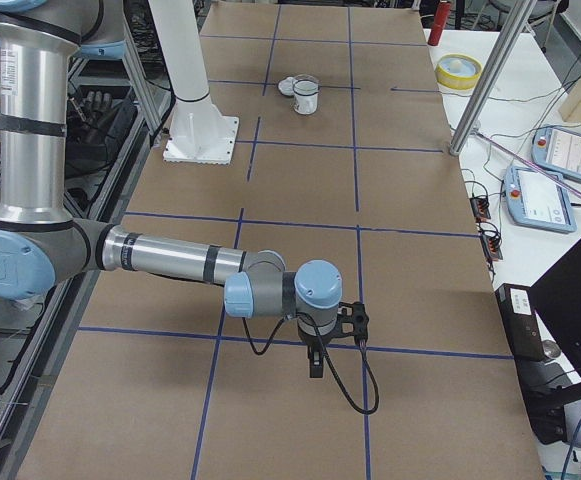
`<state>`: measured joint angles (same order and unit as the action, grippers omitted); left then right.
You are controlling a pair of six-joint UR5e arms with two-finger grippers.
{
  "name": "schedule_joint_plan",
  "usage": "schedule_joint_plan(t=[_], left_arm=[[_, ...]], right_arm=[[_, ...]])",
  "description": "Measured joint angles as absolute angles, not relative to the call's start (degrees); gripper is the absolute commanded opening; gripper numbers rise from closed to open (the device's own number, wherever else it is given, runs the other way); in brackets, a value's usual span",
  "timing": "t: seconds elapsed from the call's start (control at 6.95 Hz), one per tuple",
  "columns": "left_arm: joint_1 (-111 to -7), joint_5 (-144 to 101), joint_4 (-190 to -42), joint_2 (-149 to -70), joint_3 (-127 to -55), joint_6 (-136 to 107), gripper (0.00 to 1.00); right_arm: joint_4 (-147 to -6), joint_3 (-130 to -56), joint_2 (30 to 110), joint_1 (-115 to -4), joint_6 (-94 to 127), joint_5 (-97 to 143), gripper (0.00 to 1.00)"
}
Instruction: Place funnel on cup
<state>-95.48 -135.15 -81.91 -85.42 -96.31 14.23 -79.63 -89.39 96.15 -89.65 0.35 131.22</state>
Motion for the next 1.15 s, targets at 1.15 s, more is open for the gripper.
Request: schedule_joint_plan(t=[1.15], left_arm=[[-95.4,-134.9,-83.4,-85.9,-96.7,7.6,1.0]], right_arm=[[-79.6,-89.4,96.2,-89.6,0.4,131.2,1.0]])
